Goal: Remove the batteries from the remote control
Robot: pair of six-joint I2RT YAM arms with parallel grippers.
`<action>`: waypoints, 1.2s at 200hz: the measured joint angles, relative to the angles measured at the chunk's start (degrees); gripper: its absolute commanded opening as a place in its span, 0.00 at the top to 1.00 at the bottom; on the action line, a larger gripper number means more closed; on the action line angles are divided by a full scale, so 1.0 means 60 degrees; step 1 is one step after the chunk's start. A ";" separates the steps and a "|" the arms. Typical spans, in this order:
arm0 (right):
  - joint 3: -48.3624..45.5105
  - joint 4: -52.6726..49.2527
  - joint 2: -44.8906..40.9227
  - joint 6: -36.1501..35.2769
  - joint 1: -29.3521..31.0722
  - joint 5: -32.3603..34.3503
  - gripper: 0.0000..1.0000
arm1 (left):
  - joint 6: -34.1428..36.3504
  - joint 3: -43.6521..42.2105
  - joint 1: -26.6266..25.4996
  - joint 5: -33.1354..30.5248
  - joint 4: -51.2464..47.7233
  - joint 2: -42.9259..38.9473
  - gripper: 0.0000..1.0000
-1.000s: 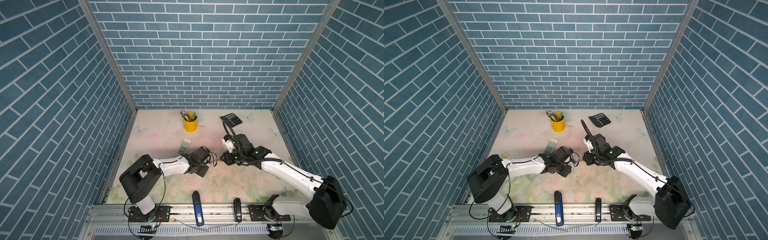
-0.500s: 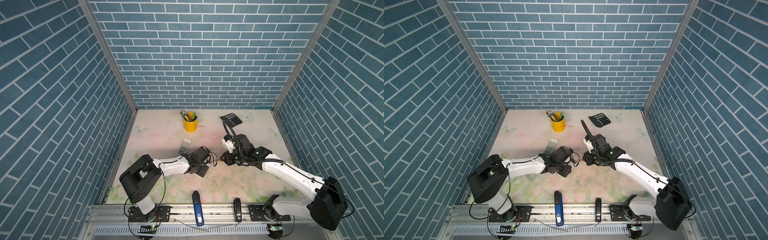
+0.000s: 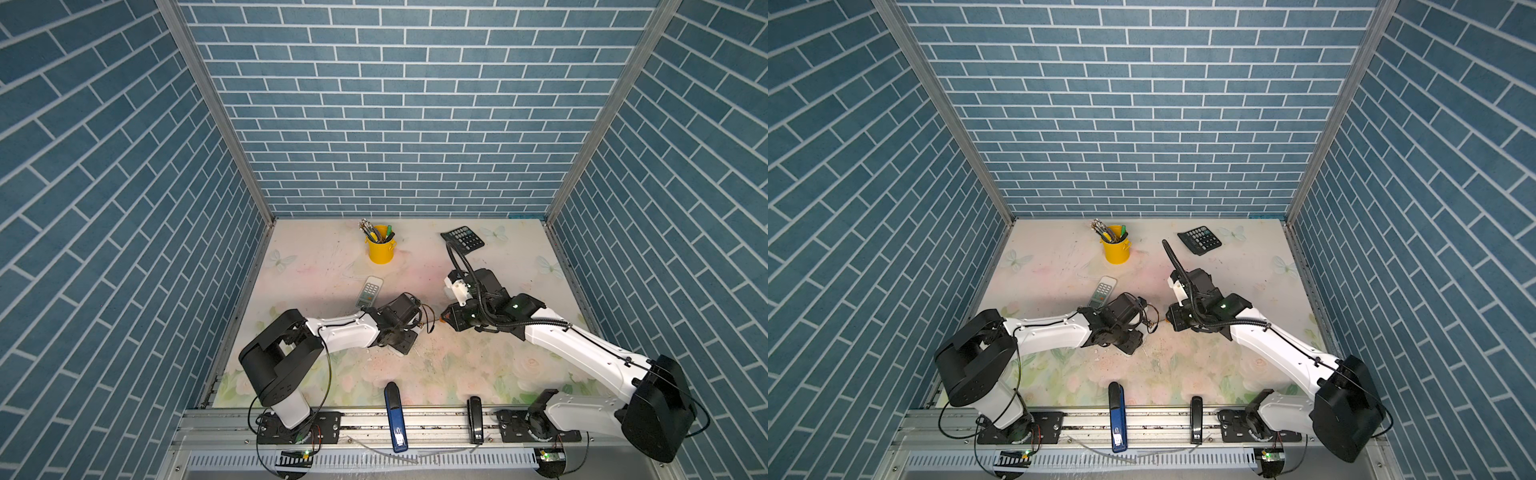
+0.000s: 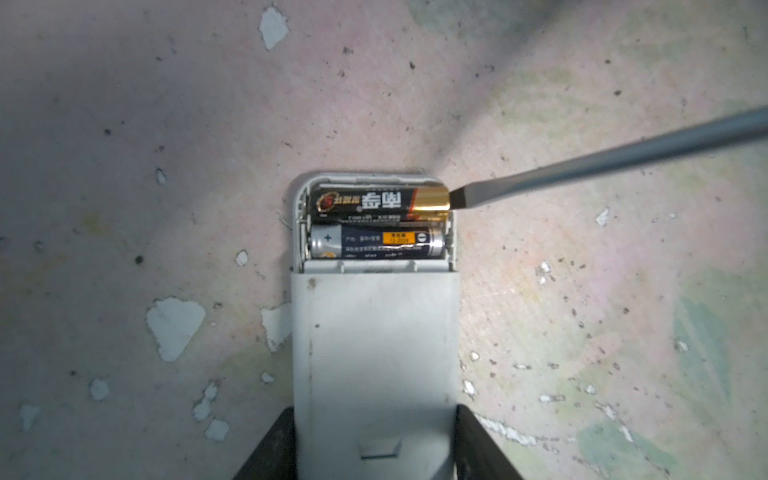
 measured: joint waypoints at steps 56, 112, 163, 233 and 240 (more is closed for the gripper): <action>0.0022 -0.0098 -0.0255 -0.0117 0.0015 0.0255 1.00 | 0.0051 -0.0007 -0.0004 0.0015 0.0087 0.0015 0.65; 0.0200 -0.0244 -0.0273 -0.0178 -0.0051 0.0790 1.00 | 0.0127 -0.0051 -0.0029 0.0018 0.0237 0.0015 0.65; 0.0219 -0.0379 -0.0259 -0.0189 -0.0157 0.0648 1.00 | 0.0168 -0.0036 -0.0033 0.0015 0.0219 0.0011 0.65; 0.0270 -0.0739 0.0164 -0.0248 -0.0157 -0.0211 1.00 | 0.0182 0.0004 -0.0036 0.0015 0.0175 0.0036 0.65; 0.0270 -0.0787 0.0189 -0.0248 -0.0157 -0.0248 1.00 | 0.0182 0.0004 -0.0036 0.0015 0.0175 0.0036 0.65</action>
